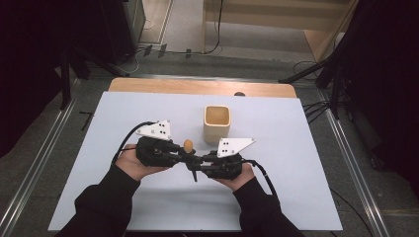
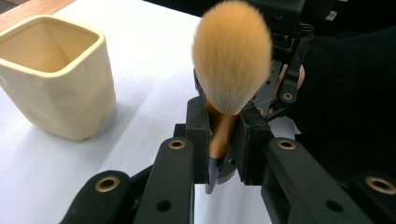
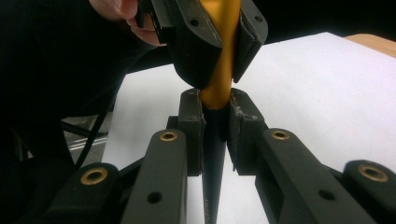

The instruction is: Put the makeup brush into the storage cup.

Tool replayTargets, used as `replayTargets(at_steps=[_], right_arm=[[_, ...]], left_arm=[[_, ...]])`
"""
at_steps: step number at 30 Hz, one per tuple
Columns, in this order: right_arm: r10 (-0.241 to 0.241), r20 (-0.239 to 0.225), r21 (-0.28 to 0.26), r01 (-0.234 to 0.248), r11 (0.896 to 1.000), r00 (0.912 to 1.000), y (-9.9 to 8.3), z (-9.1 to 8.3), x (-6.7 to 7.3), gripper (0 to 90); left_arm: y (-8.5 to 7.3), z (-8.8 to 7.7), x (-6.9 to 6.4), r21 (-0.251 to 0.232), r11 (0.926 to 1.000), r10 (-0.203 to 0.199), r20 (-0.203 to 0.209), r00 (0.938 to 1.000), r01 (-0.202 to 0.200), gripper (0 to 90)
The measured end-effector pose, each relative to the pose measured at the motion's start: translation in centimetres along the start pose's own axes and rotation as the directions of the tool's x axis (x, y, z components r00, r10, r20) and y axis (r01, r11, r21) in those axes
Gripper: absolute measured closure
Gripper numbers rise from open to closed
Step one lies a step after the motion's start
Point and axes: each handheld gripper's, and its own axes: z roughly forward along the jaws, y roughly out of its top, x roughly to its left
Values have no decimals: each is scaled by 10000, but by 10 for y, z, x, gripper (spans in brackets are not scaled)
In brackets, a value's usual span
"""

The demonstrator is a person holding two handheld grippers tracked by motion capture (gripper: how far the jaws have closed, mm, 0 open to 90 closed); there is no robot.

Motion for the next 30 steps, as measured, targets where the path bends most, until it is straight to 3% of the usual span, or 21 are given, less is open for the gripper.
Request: replayTargets(at_steps=[3, 4, 5, 7, 10, 14, 17, 21, 26, 30], right_arm=[[-107, 21, -3, 107, 9999, 9999, 0, 0, 0, 789], [-117, 34, 5, 117, 9999, 9999, 1, -1, 0, 789], [-68, -4, -55, 68, 10000, 10000, 1, -2, 0, 790], [-40, 57, -32, 40, 10000, 10000, 1, -2, 0, 789], [-124, 151, -80, 125, 9999, 9998, 1, -5, -1, 790], [-86, 253, -108, 89, 9999, 9996, 2, -8, -3, 789], [-69, 312, -114, 73, 9999, 9995, 2, -11, -4, 790], [-66, 441, -123, 72, 9999, 9990, 3, -15, -5, 789], [24, 452, -138, -18, 9999, 9990, 1, -18, -6, 789], [76, 495, -163, -68, 9998, 9987, 0, -20, -7, 789]], left_arm=[[-1, 0, 0, -57, 10000, 34, -21, 10000, -34, 771], [-1, 0, 1, -39, 10000, 13, -75, 10000, -14, 730], [-1, 1, 2, -125, 9998, -124, -19, 9999, 124, 601], [-1, 0, 3, -292, 9994, -206, 137, 9997, 210, 557], [-2, -2, 4, -607, 9981, -131, 30, 9999, 132, 432], [-5, -5, 7, -948, 9953, -207, 50, 9998, 211, 342], [-8, -6, 7, -1108, 9938, 81, -115, 9999, -93, 268], [-12, -8, 6, -1254, 9904, 534, -446, 9976, -586, 194], [-18, -13, 10, -1562, 9873, 194, -585, 9981, -283, 161], [-23, -15, 9, -1529, 9877, 193, -803, 9966, -314, 160]])
